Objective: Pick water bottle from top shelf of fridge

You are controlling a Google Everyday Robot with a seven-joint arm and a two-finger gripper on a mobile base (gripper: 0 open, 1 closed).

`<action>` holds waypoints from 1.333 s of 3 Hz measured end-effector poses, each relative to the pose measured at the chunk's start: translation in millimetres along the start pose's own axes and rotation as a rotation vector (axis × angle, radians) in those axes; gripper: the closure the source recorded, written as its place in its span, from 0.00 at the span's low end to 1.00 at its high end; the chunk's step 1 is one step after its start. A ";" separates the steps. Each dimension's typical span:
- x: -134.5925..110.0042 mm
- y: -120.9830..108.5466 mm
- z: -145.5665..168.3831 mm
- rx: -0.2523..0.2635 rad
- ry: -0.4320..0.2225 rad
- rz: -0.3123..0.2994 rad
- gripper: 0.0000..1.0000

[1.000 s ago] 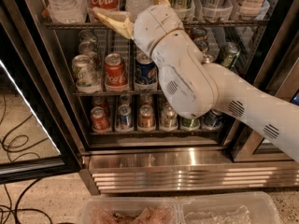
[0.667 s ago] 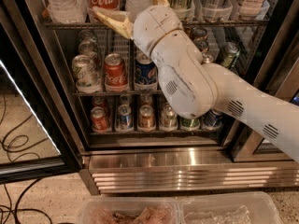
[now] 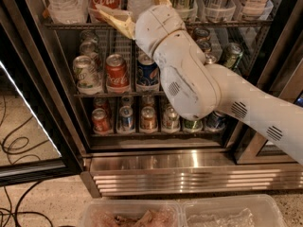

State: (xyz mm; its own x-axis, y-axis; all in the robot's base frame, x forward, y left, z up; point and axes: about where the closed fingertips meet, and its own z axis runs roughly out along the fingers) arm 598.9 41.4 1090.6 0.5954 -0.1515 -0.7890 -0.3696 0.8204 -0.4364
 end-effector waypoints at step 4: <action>-30.6 24.0 1.9 0.002 -0.083 -0.059 0.26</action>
Offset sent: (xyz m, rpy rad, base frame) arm -0.0007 -0.0044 0.0042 0.3360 0.1540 -0.0438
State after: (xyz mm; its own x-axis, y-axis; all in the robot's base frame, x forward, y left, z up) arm 573.1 66.8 1105.1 0.6729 -0.1537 -0.7236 -0.3311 0.8122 -0.4804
